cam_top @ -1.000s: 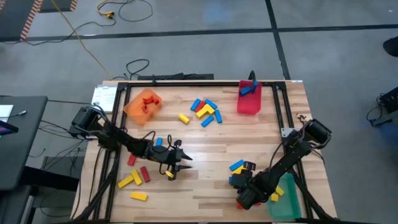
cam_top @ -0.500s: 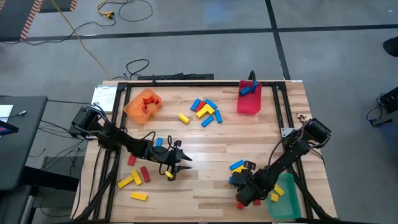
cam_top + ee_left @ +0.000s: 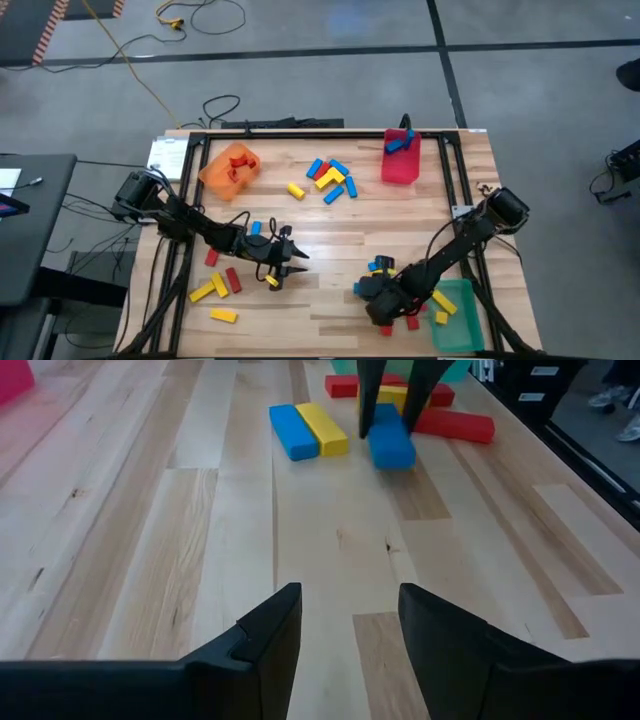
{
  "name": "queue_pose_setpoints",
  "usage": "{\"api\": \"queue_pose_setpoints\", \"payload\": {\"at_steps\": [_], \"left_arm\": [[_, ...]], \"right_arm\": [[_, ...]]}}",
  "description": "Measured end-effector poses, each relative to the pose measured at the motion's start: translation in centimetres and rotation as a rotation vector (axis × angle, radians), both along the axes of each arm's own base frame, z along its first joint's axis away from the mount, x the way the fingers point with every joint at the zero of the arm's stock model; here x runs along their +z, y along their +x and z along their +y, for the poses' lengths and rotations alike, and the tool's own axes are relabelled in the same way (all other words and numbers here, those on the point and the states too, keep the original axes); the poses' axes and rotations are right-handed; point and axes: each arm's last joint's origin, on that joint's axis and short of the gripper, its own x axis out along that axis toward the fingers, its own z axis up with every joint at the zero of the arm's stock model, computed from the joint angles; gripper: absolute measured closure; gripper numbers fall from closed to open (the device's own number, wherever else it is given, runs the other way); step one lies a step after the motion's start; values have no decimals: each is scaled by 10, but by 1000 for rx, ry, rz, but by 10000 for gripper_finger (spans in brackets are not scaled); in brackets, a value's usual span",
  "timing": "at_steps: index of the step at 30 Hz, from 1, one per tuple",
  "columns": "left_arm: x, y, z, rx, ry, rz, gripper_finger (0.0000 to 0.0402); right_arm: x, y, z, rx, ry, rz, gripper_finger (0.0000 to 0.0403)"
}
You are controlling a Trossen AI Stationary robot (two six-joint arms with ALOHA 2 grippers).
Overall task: Sort blocks
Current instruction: Put the blue block into the red bin
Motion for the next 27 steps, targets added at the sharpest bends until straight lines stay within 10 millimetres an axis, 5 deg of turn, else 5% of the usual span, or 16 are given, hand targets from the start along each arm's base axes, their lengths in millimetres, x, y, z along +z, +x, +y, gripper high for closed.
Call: {"api": "queue_pose_setpoints", "payload": {"at_steps": [5,10,19,27], "left_arm": [[0,0,0,0,0,0,236],[0,0,0,0,1,1,236],[0,0,0,0,1,1,236],[0,-1,-4,-13,2,4,236]], "right_arm": [[29,11,-20,34,-105,1,282],[59,12,-64,-24,-297,-22,281],[117,1,-180,-341,-476,-80,281],[140,-32,-267,-552,-511,-41,281]]}}
